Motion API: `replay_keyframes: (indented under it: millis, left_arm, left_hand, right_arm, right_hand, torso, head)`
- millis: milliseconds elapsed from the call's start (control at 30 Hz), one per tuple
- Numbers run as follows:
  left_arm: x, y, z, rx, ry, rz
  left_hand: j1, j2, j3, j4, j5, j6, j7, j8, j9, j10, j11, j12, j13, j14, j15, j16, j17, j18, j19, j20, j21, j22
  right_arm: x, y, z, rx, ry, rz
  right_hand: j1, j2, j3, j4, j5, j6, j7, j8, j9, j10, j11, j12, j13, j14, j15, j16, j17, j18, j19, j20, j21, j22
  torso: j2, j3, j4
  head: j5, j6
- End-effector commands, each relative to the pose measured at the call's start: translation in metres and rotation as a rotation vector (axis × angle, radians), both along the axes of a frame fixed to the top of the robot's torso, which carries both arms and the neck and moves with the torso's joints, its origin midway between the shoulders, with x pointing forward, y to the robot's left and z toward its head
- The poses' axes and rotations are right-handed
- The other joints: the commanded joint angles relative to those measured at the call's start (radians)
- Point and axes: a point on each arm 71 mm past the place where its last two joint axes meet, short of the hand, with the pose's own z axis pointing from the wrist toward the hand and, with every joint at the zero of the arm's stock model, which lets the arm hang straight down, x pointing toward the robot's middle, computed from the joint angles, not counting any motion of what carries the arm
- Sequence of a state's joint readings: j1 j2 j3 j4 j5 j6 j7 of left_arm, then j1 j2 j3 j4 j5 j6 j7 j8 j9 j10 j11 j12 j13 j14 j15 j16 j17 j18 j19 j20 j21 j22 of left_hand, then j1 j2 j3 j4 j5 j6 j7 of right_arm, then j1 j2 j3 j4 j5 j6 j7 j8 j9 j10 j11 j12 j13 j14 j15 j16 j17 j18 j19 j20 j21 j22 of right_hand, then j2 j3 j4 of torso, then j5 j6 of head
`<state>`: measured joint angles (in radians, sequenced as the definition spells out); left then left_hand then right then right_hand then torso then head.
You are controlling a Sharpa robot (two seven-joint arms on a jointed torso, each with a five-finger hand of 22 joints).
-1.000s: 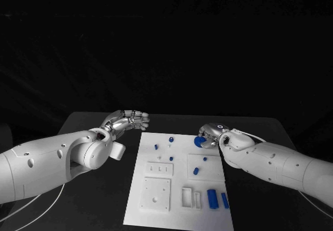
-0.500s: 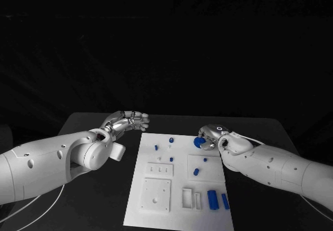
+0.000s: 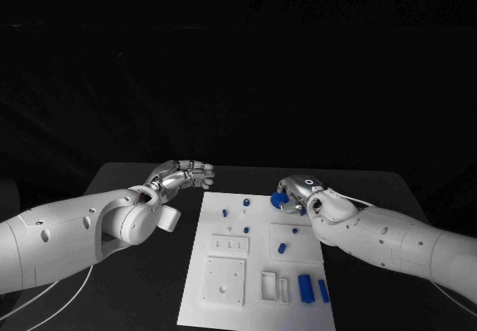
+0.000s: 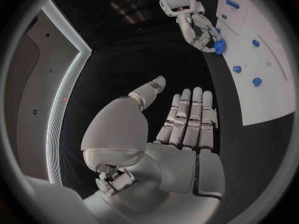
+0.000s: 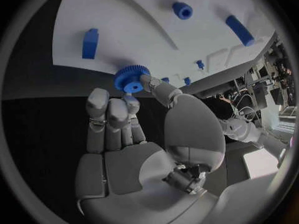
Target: Assemble the parts on the task board
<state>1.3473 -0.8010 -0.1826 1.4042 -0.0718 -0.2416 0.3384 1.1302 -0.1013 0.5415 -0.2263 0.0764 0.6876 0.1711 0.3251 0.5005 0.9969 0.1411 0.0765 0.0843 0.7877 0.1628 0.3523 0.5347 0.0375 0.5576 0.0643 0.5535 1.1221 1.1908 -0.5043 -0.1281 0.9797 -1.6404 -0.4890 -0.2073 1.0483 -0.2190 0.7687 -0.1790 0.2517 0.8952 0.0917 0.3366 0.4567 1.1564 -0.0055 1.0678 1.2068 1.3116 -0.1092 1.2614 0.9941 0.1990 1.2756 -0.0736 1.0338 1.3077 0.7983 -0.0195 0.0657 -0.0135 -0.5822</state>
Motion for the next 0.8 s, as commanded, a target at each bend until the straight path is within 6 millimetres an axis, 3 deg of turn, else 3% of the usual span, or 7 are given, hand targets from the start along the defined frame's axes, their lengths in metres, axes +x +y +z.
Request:
replay_keyframes:
  millis: [33, 167, 433, 800]
  left_arm:
    - [0.0, -0.002, 0.001, -0.008, -0.007, -0.009]
    - [0.0, -0.001, 0.001, -0.008, -0.007, -0.008]
    - [-0.001, -0.003, 0.002, -0.009, -0.007, -0.011]
    - [0.0, -0.006, 0.001, -0.012, -0.007, -0.019]
  left_hand:
    - [-0.009, 0.001, 0.004, -0.005, -0.004, -0.001, 0.004, -0.007, 0.001, 0.001, 0.002, -0.004, 0.0, 0.007, 0.0, -0.006, 0.002, 0.011, -0.006, -0.001, 0.003, -0.002]
    - [-0.009, 0.0, 0.004, -0.005, -0.004, -0.001, 0.004, -0.007, 0.001, 0.001, 0.001, -0.005, 0.0, 0.007, 0.0, -0.006, 0.002, 0.011, -0.006, -0.001, 0.003, -0.002]
    - [-0.01, 0.0, 0.004, -0.004, -0.004, -0.001, 0.004, -0.007, 0.001, 0.001, 0.001, -0.005, 0.0, 0.007, 0.0, -0.007, 0.002, 0.011, -0.006, -0.001, 0.004, -0.002]
    - [-0.013, 0.001, 0.003, -0.002, -0.004, -0.001, 0.004, -0.007, 0.002, 0.001, 0.001, -0.005, 0.0, 0.007, 0.0, -0.007, 0.002, 0.011, -0.006, -0.001, 0.004, -0.002]
  right_arm:
    - [-0.003, 0.008, 0.004, -0.001, -0.044, 0.021]
    - [-0.007, 0.021, 0.005, 0.001, -0.046, 0.058]
    - [-0.013, 0.047, 0.005, -0.01, -0.052, 0.116]
    - [-0.021, 0.077, -0.002, -0.05, -0.048, 0.182]
  right_hand:
    - [0.001, -0.009, 0.002, 0.006, -0.005, 0.087, 0.012, 0.001, 0.003, 0.003, -0.002, 0.007, -0.001, 0.001, -0.006, -0.002, 0.002, 0.063, 0.006, -0.001, 0.007, 0.015]
    - [0.002, -0.01, 0.003, 0.008, -0.007, 0.088, 0.012, 0.001, 0.003, 0.004, -0.002, 0.007, -0.002, 0.002, -0.006, -0.003, 0.002, 0.063, 0.007, -0.002, 0.007, 0.015]
    - [0.005, -0.014, 0.007, 0.012, -0.013, 0.089, 0.012, 0.001, 0.004, 0.005, -0.003, 0.007, -0.003, 0.002, -0.007, -0.003, 0.004, 0.063, 0.008, -0.003, 0.008, 0.015]
    - [0.008, -0.02, 0.01, 0.015, -0.017, 0.086, 0.013, -0.002, 0.004, 0.005, -0.002, 0.006, -0.005, 0.002, -0.006, -0.005, 0.004, 0.063, 0.007, -0.003, 0.007, 0.015]
  torso:
    - [0.0, 0.0002, -0.0006]
    - [0.0, -0.0003, 0.0016]
    - [0.0, -0.0006, -0.0002]
    - [0.001, -0.0005, 0.0051]
  head:
    - [0.0, 0.004]
    - [0.0, 0.006]
    - [0.006, 0.009]
    - [0.01, 0.013]
